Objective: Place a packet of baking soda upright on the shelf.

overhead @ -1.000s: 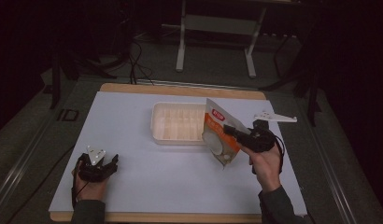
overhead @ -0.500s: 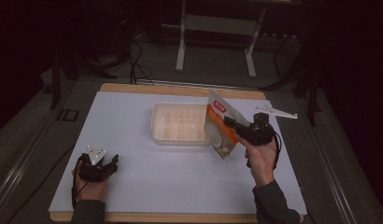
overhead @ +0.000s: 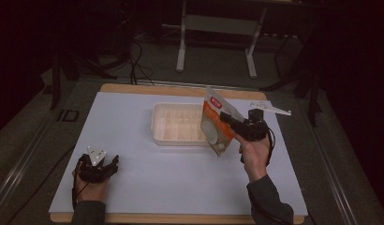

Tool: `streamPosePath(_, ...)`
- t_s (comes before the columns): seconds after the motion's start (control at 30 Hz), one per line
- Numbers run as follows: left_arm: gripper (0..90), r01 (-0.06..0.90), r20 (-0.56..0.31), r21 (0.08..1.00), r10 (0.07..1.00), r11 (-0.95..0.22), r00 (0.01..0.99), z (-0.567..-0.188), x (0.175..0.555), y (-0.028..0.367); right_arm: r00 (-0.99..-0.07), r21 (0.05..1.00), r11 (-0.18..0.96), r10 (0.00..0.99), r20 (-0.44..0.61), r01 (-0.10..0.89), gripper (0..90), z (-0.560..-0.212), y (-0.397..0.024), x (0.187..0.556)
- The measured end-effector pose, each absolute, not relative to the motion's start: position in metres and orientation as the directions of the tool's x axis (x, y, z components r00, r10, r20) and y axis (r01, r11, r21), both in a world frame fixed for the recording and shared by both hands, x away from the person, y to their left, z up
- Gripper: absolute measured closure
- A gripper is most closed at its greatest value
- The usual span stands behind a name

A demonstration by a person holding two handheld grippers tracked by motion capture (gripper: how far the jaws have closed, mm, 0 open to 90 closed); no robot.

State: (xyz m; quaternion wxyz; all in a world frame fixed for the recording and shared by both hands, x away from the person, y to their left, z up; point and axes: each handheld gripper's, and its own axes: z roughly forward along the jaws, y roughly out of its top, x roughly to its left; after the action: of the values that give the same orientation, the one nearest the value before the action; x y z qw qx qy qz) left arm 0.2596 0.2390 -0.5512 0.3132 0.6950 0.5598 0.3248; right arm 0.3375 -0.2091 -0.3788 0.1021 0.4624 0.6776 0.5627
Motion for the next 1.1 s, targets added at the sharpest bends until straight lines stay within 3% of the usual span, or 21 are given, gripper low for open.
streamPosePath(1.1, 39.4, 0.575, 0.096, 0.8, 0.982, -0.172, 0.16, -0.551, 0.26, 0.239, -0.475, 0.865, -0.151, 0.784, 0.4, 0.479, 90.0, -0.376, -0.196, 0.36)
